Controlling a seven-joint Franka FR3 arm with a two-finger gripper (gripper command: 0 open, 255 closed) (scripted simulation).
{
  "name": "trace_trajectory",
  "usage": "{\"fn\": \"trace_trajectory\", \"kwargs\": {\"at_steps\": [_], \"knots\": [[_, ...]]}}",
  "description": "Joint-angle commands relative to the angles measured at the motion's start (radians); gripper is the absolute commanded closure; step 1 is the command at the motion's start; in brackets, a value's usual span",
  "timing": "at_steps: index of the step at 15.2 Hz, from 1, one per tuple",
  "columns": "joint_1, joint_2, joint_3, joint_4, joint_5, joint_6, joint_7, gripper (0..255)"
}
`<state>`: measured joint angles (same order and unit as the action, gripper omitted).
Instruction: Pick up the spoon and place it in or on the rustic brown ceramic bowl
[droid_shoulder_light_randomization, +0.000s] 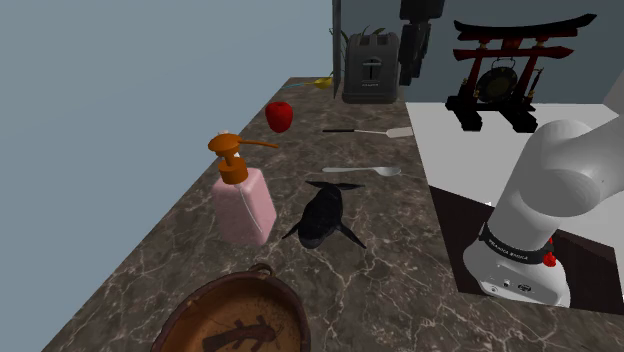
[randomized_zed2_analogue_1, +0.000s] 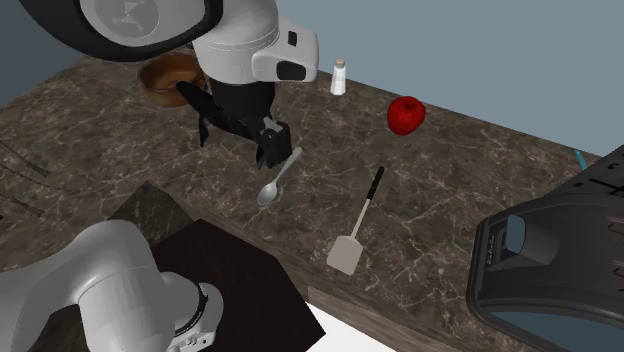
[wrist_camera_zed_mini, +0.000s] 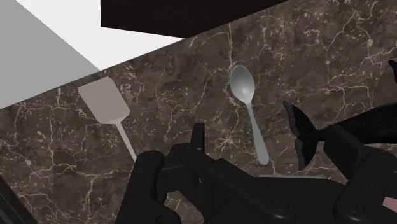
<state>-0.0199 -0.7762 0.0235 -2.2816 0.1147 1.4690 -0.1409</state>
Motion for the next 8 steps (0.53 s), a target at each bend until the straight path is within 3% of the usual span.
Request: {"fn": "trace_trajectory", "kwargs": {"at_steps": [1,8], "knots": [[0.0,0.0,0.0,0.0,0.0,0.0,0.0,0],[0.035,-0.04,0.034,-0.264,0.059,0.332,-0.036,0]]}}
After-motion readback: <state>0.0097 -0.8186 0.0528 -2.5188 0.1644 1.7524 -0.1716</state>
